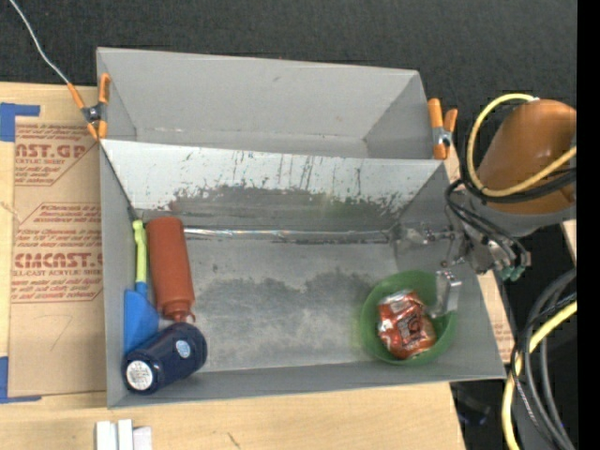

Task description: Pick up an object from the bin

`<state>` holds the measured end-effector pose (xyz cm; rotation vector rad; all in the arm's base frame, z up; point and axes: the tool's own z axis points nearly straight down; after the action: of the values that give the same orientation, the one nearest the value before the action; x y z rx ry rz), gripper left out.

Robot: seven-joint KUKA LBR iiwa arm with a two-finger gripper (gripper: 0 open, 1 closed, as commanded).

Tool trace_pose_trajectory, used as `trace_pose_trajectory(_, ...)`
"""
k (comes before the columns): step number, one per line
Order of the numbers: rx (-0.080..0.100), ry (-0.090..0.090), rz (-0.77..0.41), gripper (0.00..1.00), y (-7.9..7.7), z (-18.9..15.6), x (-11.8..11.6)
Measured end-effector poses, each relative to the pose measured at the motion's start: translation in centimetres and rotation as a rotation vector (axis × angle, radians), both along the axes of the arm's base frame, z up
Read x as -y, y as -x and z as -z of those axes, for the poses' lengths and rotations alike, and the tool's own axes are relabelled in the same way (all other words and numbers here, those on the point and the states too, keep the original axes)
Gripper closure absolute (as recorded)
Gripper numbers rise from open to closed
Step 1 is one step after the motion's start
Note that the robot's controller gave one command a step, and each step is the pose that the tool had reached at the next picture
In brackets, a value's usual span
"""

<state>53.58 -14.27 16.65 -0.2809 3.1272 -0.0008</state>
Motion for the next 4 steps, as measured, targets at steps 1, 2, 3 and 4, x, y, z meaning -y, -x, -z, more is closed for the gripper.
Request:
trace_pose_trajectory(1,0.013,0.002,-0.210,0.00,3.1,4.5,-0.1)
trace_pose_trajectory(2,0.006,0.001,-0.321,0.00,2.0,7.2,0.1)
trace_pose_trajectory(3,0.030,-0.003,-0.476,1.00,1.9,9.4,0.1)
trace_pose_trajectory(4,0.030,-0.002,-0.476,1.00,1.9,9.4,0.1)
